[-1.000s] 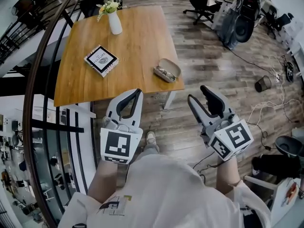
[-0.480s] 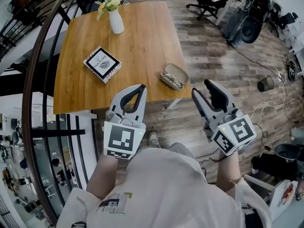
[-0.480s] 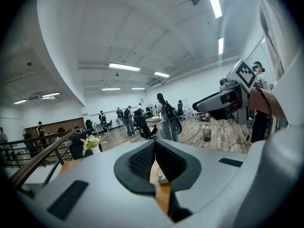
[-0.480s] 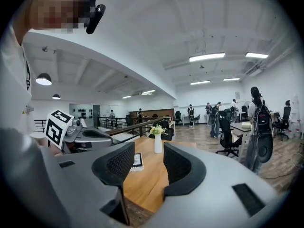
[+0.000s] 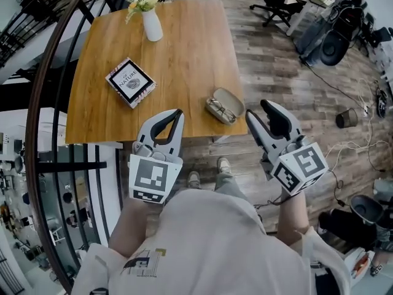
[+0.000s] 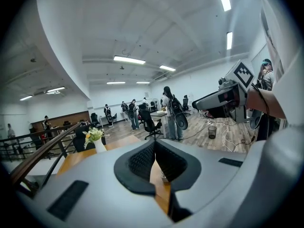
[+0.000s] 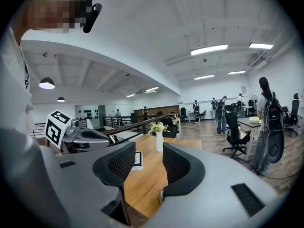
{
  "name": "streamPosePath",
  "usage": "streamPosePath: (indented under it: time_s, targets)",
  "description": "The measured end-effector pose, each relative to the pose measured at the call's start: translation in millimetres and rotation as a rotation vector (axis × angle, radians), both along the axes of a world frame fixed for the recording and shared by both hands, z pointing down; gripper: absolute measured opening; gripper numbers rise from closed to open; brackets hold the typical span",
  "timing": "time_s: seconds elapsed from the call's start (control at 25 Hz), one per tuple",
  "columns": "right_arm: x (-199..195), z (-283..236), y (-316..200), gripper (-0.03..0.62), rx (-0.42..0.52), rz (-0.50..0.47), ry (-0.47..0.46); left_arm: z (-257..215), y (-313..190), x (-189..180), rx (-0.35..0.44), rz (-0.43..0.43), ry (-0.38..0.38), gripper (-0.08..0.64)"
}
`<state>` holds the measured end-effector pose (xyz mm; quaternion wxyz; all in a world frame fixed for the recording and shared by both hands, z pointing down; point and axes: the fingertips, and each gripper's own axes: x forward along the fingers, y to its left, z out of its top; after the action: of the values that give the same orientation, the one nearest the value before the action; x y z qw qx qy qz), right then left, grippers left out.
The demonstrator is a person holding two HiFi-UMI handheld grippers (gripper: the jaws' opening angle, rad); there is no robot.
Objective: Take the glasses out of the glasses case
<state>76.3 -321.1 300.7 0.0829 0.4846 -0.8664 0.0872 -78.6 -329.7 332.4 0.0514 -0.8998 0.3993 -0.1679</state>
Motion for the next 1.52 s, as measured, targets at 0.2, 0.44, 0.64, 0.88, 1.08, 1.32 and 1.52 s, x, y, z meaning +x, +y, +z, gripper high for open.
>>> streamPosePath:
  time_s: [0.2,0.44,0.64,0.88,1.08,1.32,1.52]
  targets:
    - [6,19,-32,0.202,-0.039,-0.138,0.013,13,-23,18,-0.043,-0.078,-0.006,0.017]
    - [27,57,-67,0.202,-0.113,-0.281,0.067,30,-52,49,-0.082,-0.164,-0.021,0.017]
    - [30,101,-93,0.202,-0.207,-0.377,0.132,50,-72,58,-0.129,-0.236,-0.079,0.017]
    - [32,170,-128,0.202,-0.387,-0.416,0.086,87,-80,69,-0.218,-0.285,-0.096,0.017]
    - [24,232,-148,0.202,-0.534,-0.436,0.089,117,-90,74,-0.276,-0.305,-0.129,0.017]
    - [15,294,-147,0.204,-0.681,-0.397,0.046,151,-91,78,-0.35,-0.314,-0.122,0.017]
    - [11,333,-153,0.209,-0.739,-0.315,0.047,186,-90,70,-0.439,-0.338,-0.083,0.017]
